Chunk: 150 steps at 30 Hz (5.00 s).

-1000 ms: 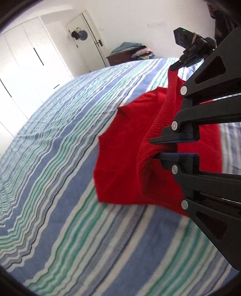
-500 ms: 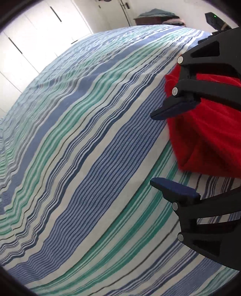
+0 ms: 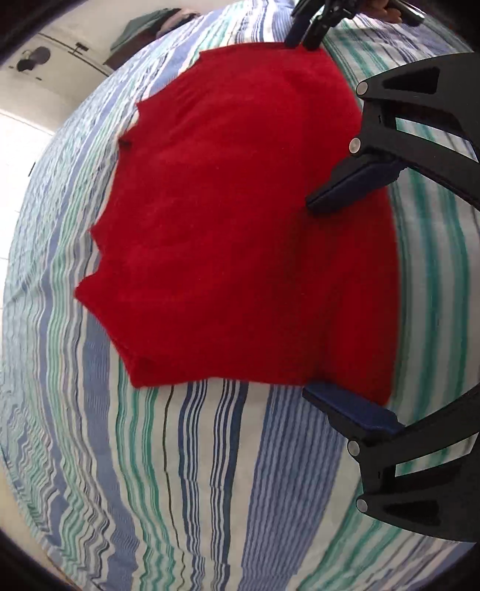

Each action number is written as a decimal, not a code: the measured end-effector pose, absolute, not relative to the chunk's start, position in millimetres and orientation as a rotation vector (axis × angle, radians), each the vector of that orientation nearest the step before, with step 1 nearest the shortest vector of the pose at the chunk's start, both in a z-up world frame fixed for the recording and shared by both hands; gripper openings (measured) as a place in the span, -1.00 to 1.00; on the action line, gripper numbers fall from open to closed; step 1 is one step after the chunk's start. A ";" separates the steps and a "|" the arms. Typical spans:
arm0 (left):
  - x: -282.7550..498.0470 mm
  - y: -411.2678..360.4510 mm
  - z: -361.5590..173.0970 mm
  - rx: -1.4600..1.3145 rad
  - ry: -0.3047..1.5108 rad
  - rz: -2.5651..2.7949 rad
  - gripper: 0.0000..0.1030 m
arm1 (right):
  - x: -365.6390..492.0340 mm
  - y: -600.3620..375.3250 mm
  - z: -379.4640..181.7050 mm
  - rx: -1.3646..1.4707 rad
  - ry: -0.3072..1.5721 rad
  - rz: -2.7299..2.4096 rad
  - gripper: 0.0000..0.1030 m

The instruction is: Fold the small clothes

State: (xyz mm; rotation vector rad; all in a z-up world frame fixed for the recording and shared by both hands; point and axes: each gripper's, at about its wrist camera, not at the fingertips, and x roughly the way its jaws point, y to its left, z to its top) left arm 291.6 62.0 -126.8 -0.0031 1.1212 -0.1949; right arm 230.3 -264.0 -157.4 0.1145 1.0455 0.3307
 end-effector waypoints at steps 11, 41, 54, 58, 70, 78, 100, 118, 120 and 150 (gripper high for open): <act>139.7 47.5 -117.5 -0.078 1.123 -0.159 0.84 | 114.2 -227.0 -99.3 0.118 1.030 0.076 0.29; 95.6 29.1 -163.5 0.140 1.050 -0.172 0.99 | 53.1 -168.0 -168.7 -0.096 1.019 -0.029 0.99; 96.0 27.6 -163.3 0.145 1.051 -0.169 0.99 | 52.8 -168.0 -168.5 -0.096 1.019 -0.029 0.99; 96.0 27.5 -163.3 0.145 1.051 -0.168 0.99 | 52.7 -168.0 -168.5 -0.096 1.019 -0.029 0.99; 96.0 27.4 -163.4 0.146 1.051 -0.168 0.99 | 52.5 -167.9 -168.4 -0.096 1.019 -0.029 0.99; 96.1 27.1 -163.4 0.147 1.051 -0.167 0.99 | 52.4 -167.6 -168.4 -0.097 1.019 -0.030 0.99; 95.5 29.2 -160.7 0.144 1.060 -0.176 0.99 | 52.9 -168.2 -169.0 -0.096 1.014 -0.029 0.99; 303.4 114.7 -80.6 -0.170 1.015 -0.083 0.95 | 52.9 -172.9 -169.3 -0.082 1.000 0.002 1.00; 324.4 106.9 -102.1 -0.152 1.069 -0.084 0.94 | 52.9 -172.7 -169.5 -0.086 0.997 0.005 1.00; 271.1 -218.7 -105.8 0.278 1.215 -0.373 -0.24 | 60.5 -173.4 -170.1 -0.091 1.009 0.032 1.00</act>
